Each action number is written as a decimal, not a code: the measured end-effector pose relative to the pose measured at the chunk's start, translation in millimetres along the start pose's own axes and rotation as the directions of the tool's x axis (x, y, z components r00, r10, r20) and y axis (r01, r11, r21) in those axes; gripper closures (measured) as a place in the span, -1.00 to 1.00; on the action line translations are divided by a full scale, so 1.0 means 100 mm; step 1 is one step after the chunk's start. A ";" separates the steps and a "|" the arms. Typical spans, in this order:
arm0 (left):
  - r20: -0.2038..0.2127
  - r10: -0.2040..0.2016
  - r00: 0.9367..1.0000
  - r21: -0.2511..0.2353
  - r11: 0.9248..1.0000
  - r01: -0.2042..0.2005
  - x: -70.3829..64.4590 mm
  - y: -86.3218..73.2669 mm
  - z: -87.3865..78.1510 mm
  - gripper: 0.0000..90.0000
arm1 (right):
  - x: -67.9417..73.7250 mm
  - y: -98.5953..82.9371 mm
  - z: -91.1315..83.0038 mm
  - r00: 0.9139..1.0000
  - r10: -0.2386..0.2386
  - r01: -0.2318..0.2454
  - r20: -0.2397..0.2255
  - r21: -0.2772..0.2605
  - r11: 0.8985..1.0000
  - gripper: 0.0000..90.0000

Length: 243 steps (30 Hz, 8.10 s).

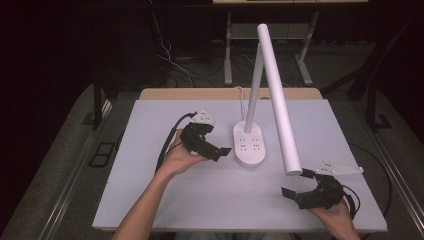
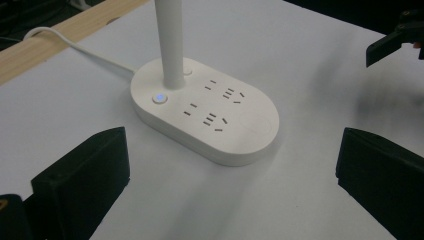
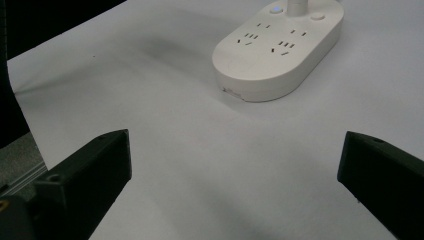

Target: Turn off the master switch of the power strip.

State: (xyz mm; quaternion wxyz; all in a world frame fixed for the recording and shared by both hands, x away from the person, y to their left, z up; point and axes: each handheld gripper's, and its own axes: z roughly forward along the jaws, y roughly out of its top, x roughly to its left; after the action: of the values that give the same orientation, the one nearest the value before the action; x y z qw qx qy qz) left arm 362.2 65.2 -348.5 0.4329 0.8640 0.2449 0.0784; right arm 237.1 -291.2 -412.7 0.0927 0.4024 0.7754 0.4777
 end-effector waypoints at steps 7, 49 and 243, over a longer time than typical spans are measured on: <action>0.005 -0.005 1.000 0.009 1.000 0.005 0.09 0.05 0.11 -1.00 | -0.01 0.00 -0.02 1.000 0.006 -0.006 0.004 -0.002 1.000 -1.00; -0.018 -0.163 0.986 0.011 0.986 0.164 0.55 0.24 0.60 -0.83 | -0.03 0.00 -0.04 1.000 0.014 -0.014 0.004 -0.003 1.000 -1.00; 0.017 -0.355 0.935 -0.232 0.908 0.349 0.17 -0.99 -0.84 -1.00 | -0.02 -0.01 0.01 0.999 -0.027 0.026 0.019 0.020 0.999 -1.00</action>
State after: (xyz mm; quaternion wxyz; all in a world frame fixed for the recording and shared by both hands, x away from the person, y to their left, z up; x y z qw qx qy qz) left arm 312.6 182.9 -375.8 0.5344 0.7482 0.3913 0.0382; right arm 238.5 -292.2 -414.6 0.1027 0.3976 0.7844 0.4649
